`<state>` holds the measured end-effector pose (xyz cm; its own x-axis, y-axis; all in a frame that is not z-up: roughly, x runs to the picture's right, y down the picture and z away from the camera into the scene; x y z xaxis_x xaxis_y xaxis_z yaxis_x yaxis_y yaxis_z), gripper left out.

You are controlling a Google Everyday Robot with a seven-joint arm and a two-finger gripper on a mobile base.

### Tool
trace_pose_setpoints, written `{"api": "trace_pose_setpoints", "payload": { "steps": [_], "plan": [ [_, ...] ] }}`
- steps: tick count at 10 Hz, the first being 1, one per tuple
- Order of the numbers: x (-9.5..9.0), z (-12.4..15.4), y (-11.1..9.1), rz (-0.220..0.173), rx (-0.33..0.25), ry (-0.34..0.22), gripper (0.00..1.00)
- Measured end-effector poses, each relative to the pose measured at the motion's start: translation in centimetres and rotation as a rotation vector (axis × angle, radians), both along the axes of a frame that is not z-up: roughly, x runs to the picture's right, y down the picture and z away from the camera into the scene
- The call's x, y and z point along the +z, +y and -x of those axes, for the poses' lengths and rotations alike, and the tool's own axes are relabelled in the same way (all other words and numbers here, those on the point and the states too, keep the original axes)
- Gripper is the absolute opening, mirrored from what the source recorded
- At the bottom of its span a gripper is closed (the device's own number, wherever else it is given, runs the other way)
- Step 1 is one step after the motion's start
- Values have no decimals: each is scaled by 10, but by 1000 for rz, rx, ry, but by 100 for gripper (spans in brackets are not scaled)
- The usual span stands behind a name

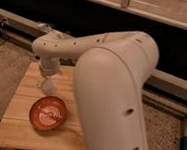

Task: Place the ceramic cup over the eraser

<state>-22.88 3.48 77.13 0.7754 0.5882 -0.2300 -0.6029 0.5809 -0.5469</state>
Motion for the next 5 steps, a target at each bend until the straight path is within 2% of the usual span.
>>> {"api": "trace_pose_setpoints", "payload": {
  "steps": [2, 5],
  "plan": [
    [18, 14, -8, -14, -34, -6, 80],
    [48, 29, -7, -29, -66, -12, 80]
  ]
}}
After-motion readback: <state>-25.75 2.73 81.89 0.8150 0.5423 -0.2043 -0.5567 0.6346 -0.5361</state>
